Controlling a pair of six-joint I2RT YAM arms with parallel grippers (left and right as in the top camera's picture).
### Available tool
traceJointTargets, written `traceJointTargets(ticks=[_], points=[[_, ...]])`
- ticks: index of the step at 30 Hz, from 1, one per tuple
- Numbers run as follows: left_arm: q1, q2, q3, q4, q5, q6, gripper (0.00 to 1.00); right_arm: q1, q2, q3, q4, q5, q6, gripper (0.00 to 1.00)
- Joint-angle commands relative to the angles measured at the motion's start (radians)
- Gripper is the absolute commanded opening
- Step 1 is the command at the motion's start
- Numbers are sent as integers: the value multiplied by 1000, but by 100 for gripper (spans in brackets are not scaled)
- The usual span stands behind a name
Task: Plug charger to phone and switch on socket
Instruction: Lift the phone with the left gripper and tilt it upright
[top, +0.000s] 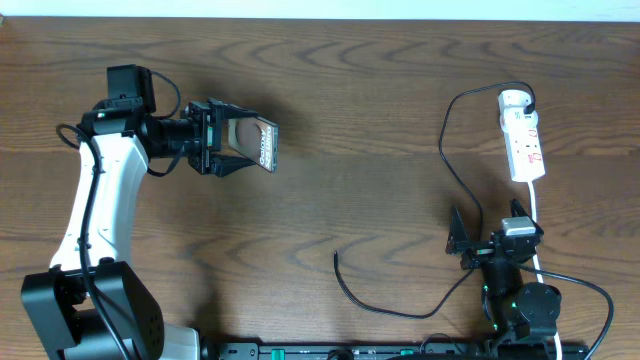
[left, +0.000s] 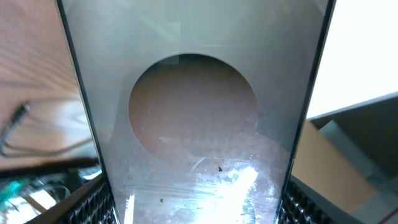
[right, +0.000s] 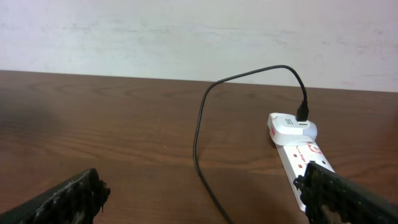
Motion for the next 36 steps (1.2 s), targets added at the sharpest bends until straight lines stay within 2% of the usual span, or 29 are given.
traceJointTargets(ticks=[1,4,15,21,36], points=[[2,-26,8,2,80,-139,7,5,-6,-1,-5,-5,-12,99],[3,-26,8,5,105,-119,7,5,-6,-1,-5,-5,-12,99],[3,-26,8,9,235,96,7,5,-6,-1,-5,-5,-12,99],[3,-26,8,9,296,158,7,5,-6,-1,-5,-5,-12,99],[3,-26,8,9,299,161,7,5,-6,-1,-5,-5,-12,99]])
